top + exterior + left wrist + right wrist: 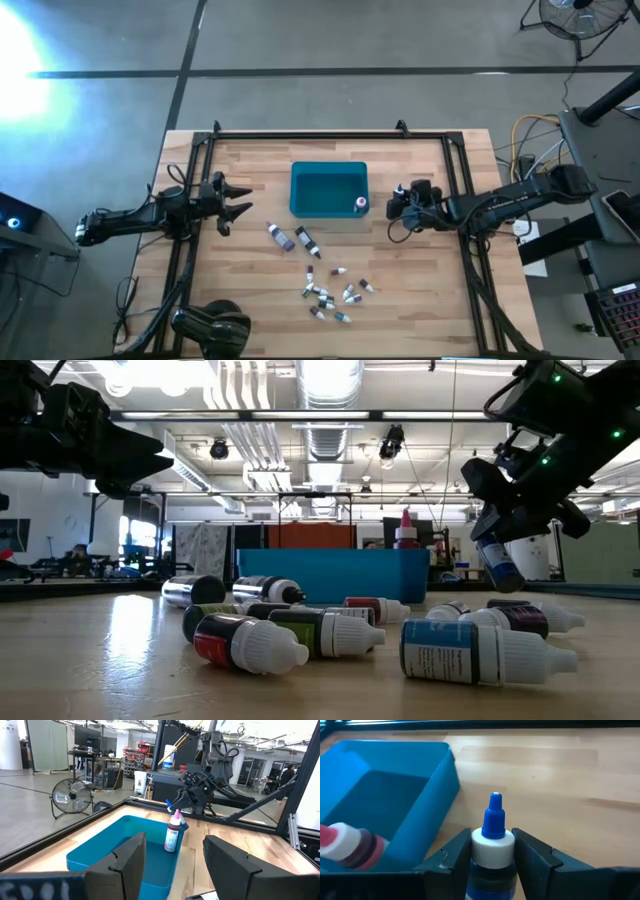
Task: Pick & Place food coloring
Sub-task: Put the blue food coloring bottle into the blue bin
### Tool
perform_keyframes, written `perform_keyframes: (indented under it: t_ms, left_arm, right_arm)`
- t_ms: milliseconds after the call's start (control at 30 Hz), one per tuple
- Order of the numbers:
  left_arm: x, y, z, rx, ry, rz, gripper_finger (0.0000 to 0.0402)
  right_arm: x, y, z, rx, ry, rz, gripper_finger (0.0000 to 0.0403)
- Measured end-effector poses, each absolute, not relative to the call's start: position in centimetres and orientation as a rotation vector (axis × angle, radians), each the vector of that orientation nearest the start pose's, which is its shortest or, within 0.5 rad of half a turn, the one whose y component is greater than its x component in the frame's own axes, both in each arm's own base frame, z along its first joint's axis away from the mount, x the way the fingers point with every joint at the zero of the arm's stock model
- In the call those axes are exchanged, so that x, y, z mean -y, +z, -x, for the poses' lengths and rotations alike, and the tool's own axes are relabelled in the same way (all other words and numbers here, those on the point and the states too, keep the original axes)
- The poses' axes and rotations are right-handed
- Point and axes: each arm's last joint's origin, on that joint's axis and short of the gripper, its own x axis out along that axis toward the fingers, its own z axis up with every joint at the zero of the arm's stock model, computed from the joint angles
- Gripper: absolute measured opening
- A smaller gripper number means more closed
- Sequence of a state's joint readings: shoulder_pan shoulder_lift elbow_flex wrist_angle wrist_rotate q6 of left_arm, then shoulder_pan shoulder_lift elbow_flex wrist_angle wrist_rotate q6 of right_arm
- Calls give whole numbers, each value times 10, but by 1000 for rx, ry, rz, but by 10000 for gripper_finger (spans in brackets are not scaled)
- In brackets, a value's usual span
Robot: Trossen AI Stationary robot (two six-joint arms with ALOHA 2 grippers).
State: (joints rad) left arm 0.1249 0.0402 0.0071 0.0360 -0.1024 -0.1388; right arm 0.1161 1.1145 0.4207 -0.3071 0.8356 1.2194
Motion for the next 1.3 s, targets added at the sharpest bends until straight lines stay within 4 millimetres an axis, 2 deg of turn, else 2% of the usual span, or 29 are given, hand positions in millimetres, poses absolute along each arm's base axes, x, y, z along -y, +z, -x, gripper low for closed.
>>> perform_keyframes:
  t_ms: [233, 533, 833, 1033, 1167, 1300]
  left_arm:
    - [-15, 166, -98, 19, 226, 138, 176]
    - [-15, 166, -98, 19, 227, 138, 176]
    - [-15, 166, -98, 19, 227, 138, 176]
    - [-15, 166, -98, 19, 227, 138, 176]
    - [-15, 166, -98, 19, 227, 138, 176]
    - [-15, 166, -98, 19, 227, 138, 176]
  right_arm:
    - [-5, 162, -181, -332, -1056, -607, 116]
    - [-5, 158, -179, -358, -1046, -637, 176]
    - [-6, 156, -178, -420, -1011, -678, 180]
    - [18, 151, -179, -616, -981, -941, 192]
    - [43, 161, -182, -573, -1032, -1032, 205]
    - [68, 170, -186, -609, -989, -1062, 214]
